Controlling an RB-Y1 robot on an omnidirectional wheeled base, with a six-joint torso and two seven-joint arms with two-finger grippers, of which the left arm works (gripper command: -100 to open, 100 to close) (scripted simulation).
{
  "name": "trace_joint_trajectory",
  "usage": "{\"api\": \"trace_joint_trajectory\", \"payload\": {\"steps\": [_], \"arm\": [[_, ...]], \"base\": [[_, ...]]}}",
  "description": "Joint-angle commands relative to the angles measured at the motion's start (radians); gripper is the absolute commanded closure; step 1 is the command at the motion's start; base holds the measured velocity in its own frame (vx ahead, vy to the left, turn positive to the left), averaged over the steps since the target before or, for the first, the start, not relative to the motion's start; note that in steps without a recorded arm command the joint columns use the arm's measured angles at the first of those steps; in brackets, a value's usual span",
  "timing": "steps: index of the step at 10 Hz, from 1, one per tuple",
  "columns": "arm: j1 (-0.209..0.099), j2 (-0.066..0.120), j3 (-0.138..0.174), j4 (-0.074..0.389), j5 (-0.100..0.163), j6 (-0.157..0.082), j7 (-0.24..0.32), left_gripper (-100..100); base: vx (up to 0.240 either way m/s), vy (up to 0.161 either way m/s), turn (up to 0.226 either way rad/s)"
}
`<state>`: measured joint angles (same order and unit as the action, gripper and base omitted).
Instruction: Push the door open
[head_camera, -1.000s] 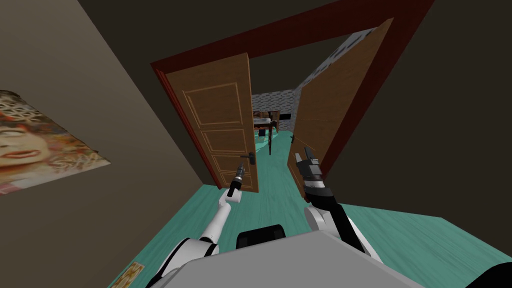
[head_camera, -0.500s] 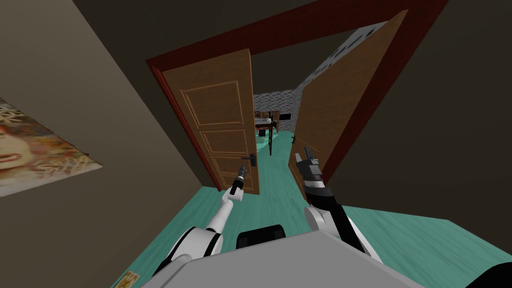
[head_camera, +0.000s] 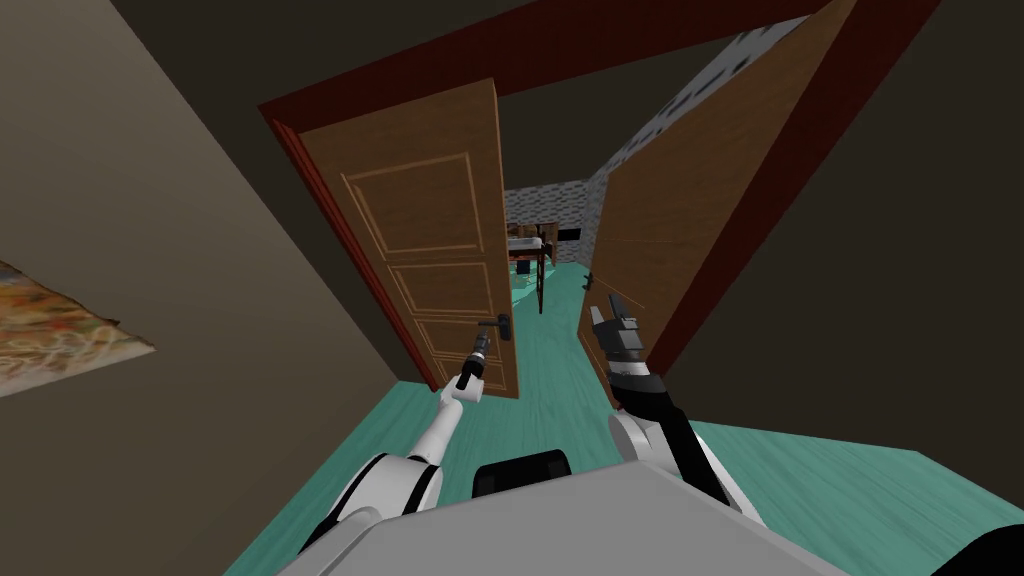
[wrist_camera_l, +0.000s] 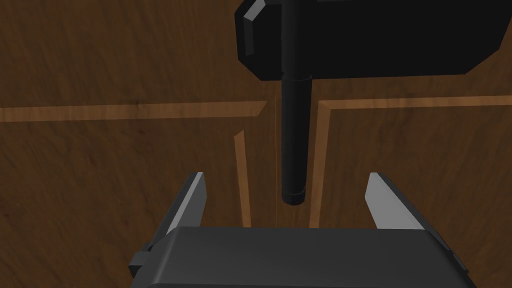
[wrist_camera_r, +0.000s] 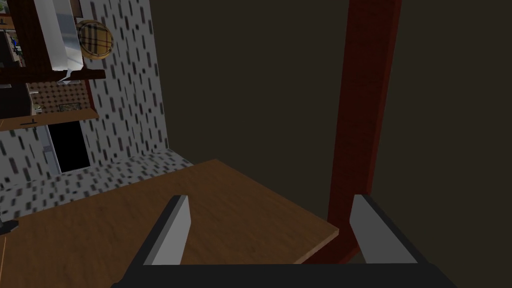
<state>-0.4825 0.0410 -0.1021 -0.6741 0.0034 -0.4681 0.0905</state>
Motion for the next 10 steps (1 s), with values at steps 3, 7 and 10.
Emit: {"api": "trace_joint_trajectory", "payload": {"steps": [3,7,10], "arm": [[0.004,-0.001,0.006,0.003,0.002,-0.007,-0.003,-100],[0.008,-0.014,0.009,0.002,0.002,-0.008,-0.005,100],[0.008,-0.014,0.009,0.002,0.002,-0.008,-0.005,100]], "base": [[0.208,-0.056,-0.022],[0.12,-0.034,-0.01],[-0.02,0.008,-0.009]]}}
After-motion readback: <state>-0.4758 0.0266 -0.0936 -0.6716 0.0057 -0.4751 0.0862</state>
